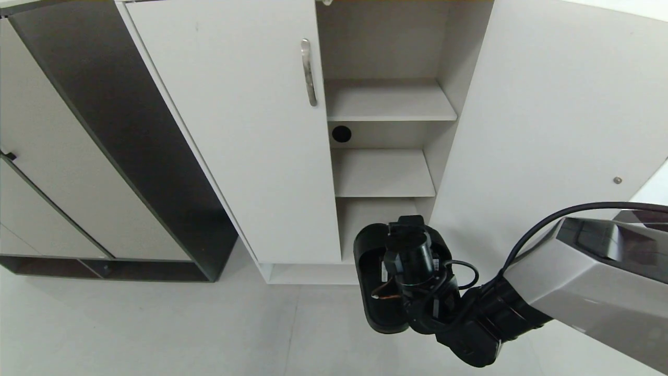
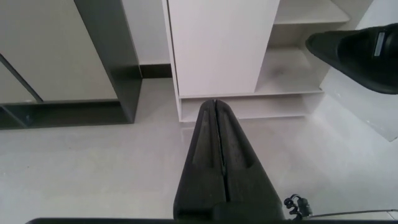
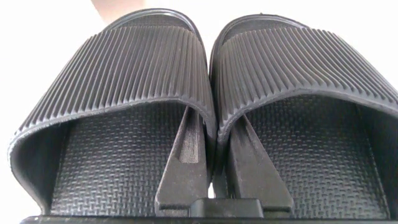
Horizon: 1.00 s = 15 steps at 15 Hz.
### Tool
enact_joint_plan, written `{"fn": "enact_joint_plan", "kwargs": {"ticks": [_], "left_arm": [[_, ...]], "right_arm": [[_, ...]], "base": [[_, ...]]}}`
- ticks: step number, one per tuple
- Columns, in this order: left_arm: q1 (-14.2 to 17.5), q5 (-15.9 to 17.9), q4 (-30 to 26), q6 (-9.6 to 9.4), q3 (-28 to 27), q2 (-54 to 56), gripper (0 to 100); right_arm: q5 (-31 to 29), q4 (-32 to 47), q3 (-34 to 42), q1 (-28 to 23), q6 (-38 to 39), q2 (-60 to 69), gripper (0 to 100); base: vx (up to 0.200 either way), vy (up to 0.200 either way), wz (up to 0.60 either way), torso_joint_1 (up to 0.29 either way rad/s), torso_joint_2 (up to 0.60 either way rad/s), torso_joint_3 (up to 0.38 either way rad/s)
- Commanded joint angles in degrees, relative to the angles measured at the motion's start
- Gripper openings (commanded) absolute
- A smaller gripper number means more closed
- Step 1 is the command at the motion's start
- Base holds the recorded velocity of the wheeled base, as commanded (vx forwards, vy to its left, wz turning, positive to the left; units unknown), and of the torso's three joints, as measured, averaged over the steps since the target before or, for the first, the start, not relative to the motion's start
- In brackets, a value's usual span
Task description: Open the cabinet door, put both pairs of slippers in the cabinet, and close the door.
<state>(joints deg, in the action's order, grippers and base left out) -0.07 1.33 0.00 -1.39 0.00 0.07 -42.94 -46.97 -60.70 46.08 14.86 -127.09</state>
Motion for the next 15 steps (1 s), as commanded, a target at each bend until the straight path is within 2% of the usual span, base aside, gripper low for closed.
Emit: {"fn": "enact_joint_plan", "kwargs": {"ticks": [1,7,15], "left_arm": [[0.07,-0.01,0.00,-0.02,0.00,-0.07,0],[-0.01,-0.01,0.00,0.07,0.00,-0.07,0],[-0.01,-0.01,0.00,0.07,0.00,-0.07,0]], "right_arm": [[-0.48,-2.42,-1.18,0.68,-0.45,-1.58,0],[-0.48,-15.17,0.93,0.77,-6.60,-4.05,0],[-0.57,-17.89,0.76,0.50,-7.74,-4.49,0]], "base": [[0.000,0.000,0.00,0.007,0.00,-0.110],[0.000,0.000,0.00,0.000,0.00,-0.008],[0.200,0.000,0.00,0.001,0.00,0.003]]}}
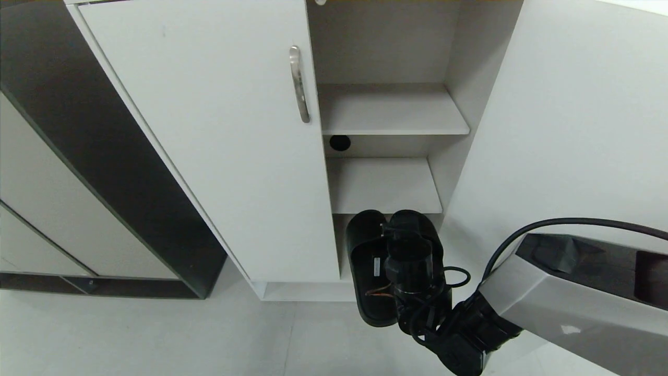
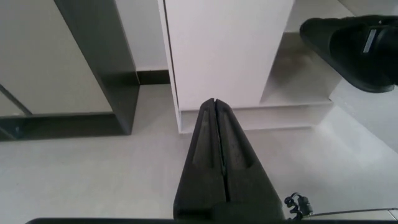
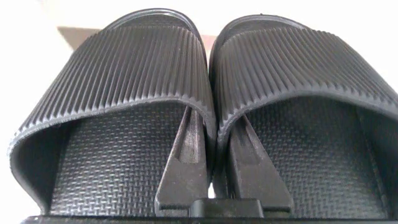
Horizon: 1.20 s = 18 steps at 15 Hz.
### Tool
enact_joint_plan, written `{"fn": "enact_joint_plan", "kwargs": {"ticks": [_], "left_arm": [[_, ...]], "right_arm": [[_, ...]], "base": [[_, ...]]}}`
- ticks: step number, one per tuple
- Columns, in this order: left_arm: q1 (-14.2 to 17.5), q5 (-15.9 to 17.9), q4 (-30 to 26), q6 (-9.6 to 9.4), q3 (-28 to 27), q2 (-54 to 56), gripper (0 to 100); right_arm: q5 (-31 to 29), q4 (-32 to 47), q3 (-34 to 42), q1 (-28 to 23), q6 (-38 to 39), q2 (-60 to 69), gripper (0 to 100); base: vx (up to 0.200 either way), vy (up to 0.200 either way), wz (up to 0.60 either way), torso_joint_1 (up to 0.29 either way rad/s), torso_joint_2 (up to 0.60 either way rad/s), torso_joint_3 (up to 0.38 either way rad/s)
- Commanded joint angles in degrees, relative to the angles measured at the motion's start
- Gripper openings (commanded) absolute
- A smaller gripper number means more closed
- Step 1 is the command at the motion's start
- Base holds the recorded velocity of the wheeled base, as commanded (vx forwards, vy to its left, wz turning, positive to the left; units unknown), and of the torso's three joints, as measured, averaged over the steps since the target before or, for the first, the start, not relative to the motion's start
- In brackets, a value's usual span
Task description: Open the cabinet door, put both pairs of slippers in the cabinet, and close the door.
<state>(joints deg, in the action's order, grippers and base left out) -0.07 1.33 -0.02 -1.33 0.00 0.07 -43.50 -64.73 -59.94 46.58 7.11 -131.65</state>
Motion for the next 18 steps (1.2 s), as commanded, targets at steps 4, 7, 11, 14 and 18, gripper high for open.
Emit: {"fn": "enact_joint_plan", "kwargs": {"ticks": [4,7,11,14,18], "left_arm": [[-0.01,0.08,0.02,-0.08,0.00,-0.07,0],[-0.01,0.17,0.02,-0.43,0.00,-0.07,0],[-0.01,0.17,0.02,-0.43,0.00,-0.07,0],[-0.01,0.17,0.02,-0.43,0.00,-0.07,0],[-0.01,0.17,0.02,-0.43,0.00,-0.07,0]], "right_arm": [[-0.01,-0.31,0.09,0.18,0.01,0.25,0],[-0.01,-0.39,0.09,0.18,0.01,0.07,0],[0.08,-0.83,0.00,-0.09,0.01,-0.01,0],[0.52,0.48,-4.48,-1.93,-0.25,-1.60,0],[0.69,5.49,-12.74,-4.48,-0.87,-5.11,0]], "base": [[0.200,0.000,0.00,0.005,0.00,0.001],[0.133,0.000,0.00,0.003,0.00,0.002],[0.000,0.000,0.00,0.000,0.00,0.000],[0.000,0.000,0.00,0.000,0.00,0.000],[0.000,0.000,0.00,0.000,0.00,0.000]]}}
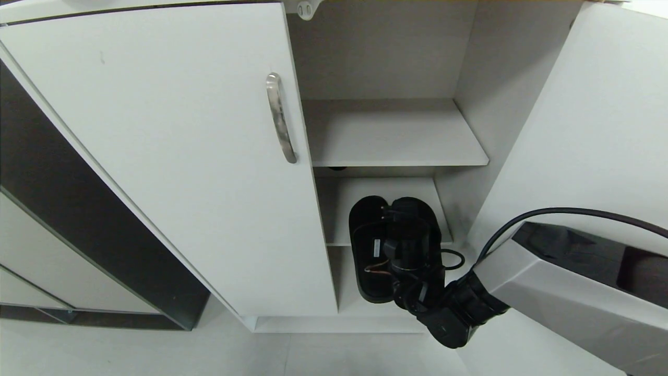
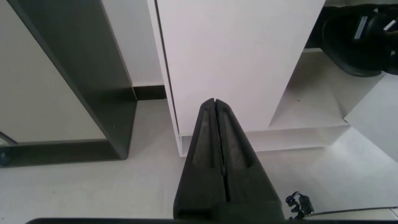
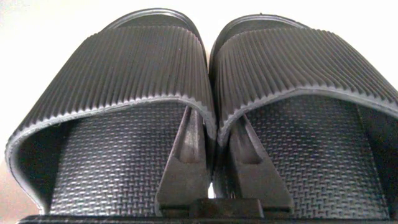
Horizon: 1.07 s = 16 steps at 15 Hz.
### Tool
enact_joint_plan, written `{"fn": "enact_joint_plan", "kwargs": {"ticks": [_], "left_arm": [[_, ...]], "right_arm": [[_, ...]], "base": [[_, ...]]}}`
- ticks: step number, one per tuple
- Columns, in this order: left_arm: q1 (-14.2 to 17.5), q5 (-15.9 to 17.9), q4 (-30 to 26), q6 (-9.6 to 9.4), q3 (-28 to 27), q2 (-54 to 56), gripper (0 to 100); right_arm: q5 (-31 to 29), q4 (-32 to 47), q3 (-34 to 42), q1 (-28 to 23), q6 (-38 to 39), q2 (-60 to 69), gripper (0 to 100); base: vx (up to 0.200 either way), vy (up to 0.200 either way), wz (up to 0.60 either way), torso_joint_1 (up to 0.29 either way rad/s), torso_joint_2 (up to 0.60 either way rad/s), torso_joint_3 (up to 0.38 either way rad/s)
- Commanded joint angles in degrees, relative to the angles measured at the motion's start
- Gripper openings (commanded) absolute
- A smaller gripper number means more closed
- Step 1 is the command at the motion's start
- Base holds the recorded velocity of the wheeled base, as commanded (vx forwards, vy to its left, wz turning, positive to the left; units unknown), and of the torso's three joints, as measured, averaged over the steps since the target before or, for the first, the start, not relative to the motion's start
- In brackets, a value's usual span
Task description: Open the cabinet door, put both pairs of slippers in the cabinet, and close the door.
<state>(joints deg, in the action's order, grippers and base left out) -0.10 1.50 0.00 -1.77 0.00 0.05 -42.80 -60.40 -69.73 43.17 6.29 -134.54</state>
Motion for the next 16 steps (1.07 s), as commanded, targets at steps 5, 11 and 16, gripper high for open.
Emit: {"fn": "enact_joint_plan", "kwargs": {"ticks": [5,11,16], "left_arm": [[0.01,-0.01,0.00,0.01,0.00,-0.05,0],[0.01,-0.09,0.00,0.36,0.00,-0.05,0],[0.01,-0.18,0.00,0.36,0.00,-0.05,0]], "right_arm": [[0.70,9.78,-13.59,-4.14,-0.05,-4.86,0],[1.32,13.47,-21.85,-4.76,-0.05,-6.79,0],[1.40,18.48,-28.53,-5.11,0.04,-8.11,0]], "base": [[0.000,0.000,0.00,0.000,0.00,0.000],[0.000,0.000,0.00,0.000,0.00,0.000],[0.000,0.000,0.00,0.000,0.00,0.000]]}}
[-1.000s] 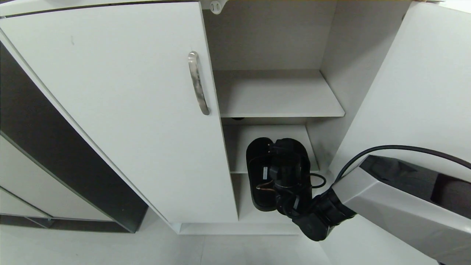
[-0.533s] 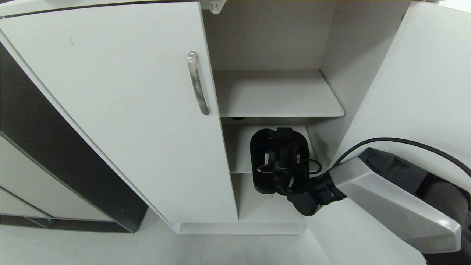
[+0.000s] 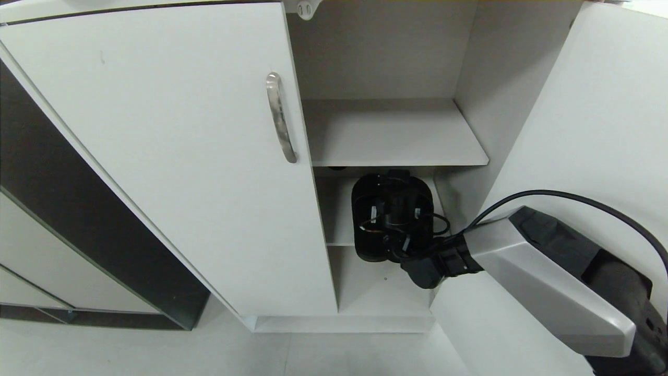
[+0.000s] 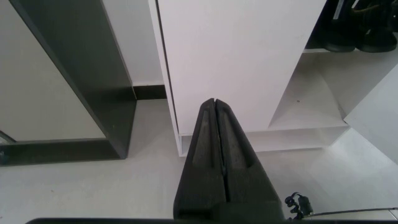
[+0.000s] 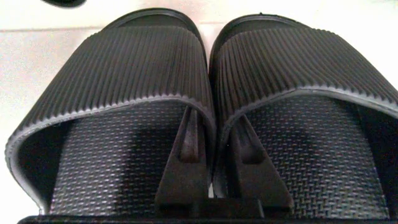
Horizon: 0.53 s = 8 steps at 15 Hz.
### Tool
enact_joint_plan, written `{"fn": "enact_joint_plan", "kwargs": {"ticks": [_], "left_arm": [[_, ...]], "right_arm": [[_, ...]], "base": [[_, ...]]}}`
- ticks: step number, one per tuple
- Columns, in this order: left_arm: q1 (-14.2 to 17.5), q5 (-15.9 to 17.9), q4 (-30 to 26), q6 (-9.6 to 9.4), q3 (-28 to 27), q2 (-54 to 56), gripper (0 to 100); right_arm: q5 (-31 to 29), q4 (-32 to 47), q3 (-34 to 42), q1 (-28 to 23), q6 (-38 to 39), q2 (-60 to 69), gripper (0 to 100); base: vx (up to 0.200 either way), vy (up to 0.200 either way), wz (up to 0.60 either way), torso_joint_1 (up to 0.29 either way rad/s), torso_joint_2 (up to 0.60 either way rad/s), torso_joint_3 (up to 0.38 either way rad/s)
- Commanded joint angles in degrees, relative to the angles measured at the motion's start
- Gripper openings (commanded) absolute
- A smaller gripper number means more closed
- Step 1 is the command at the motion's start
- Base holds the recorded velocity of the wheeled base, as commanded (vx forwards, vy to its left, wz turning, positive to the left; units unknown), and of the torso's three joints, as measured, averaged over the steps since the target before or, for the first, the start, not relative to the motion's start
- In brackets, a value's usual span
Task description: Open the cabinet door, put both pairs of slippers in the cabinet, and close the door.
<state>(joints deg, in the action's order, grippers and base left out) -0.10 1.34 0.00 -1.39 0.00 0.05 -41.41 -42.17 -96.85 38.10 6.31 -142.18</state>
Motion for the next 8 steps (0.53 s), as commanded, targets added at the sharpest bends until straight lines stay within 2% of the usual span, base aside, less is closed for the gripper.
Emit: {"fn": "enact_joint_plan", "kwargs": {"ticks": [1,8], "left_arm": [[0.01,-0.02,0.00,-0.02,0.00,-0.05,0],[0.01,-0.11,0.00,0.07,0.00,-0.05,0]], "right_arm": [[0.01,0.95,-2.20,-0.13,0.01,-0.73,0],[0.01,1.21,-4.13,-0.83,0.10,-3.02,0]], "base": [[0.000,0.000,0.00,0.000,0.00,0.000],[0.000,0.000,0.00,0.000,0.00,0.000]]}}
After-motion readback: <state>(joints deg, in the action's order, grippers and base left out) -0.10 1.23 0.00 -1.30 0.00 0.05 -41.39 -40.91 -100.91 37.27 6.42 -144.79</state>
